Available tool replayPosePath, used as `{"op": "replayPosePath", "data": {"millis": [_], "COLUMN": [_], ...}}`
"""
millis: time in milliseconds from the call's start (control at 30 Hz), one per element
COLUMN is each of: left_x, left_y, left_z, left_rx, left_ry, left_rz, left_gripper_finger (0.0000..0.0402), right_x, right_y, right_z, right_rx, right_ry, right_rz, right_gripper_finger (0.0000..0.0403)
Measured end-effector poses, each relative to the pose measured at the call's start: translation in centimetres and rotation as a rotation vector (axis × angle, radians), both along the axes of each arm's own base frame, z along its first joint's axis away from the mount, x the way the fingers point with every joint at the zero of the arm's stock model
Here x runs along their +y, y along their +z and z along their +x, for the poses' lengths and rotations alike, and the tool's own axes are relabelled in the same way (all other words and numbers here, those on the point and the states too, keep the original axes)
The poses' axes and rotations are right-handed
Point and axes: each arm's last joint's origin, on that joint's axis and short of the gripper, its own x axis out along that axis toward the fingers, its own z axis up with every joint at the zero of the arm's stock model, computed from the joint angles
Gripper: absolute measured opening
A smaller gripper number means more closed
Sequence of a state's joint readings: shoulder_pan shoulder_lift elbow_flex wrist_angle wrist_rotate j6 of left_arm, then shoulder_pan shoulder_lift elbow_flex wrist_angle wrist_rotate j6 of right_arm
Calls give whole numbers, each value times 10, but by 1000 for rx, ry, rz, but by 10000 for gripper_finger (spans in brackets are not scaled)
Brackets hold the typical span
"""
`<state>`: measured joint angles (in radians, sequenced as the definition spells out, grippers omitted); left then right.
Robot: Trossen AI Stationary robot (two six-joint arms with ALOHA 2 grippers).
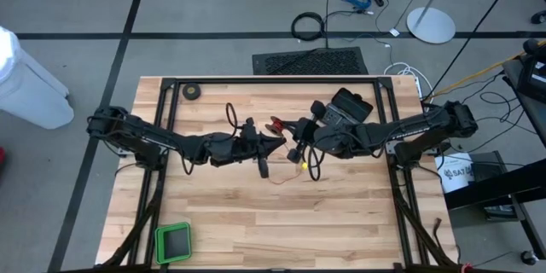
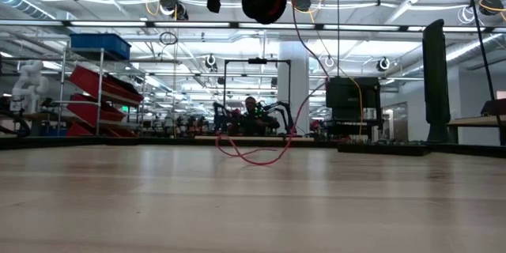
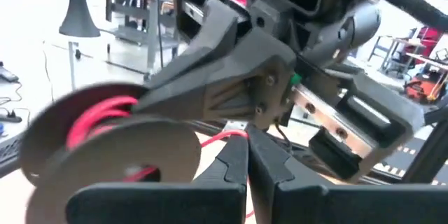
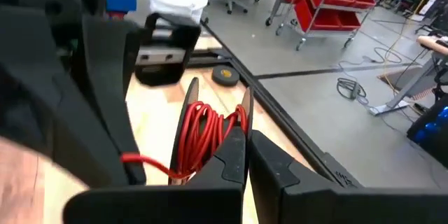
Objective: Coil cords
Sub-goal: Coil the red wire into the spool
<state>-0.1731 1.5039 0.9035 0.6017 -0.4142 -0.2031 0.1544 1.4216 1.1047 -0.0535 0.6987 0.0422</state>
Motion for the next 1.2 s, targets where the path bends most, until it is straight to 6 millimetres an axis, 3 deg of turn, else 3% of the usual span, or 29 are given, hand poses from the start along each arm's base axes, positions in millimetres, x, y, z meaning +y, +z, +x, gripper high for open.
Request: {"op": "replayPosePath", "data": {"millis": [400,600,900,1200], "left_x": [-8,-13,-19,-23], "left_y": [14,16,20,18], "left_z": [-29,-41,-44,-44], "left_rx": [148,217,203,207], "left_ry": [-41,-72,-92,-109], "left_rz": [6,19,19,-22], "left_gripper_finger": [14,16,17,17], "right_x": [4,7,8,5], "right_y": [-4,-5,-13,-13], "right_z": [-1,-1,-5,-5], "right_rx": [42,70,184,182], "right_ry": [86,218,321,327], "right_rz": [34,68,66,85], "right_gripper_finger": [0,0,0,0]}}
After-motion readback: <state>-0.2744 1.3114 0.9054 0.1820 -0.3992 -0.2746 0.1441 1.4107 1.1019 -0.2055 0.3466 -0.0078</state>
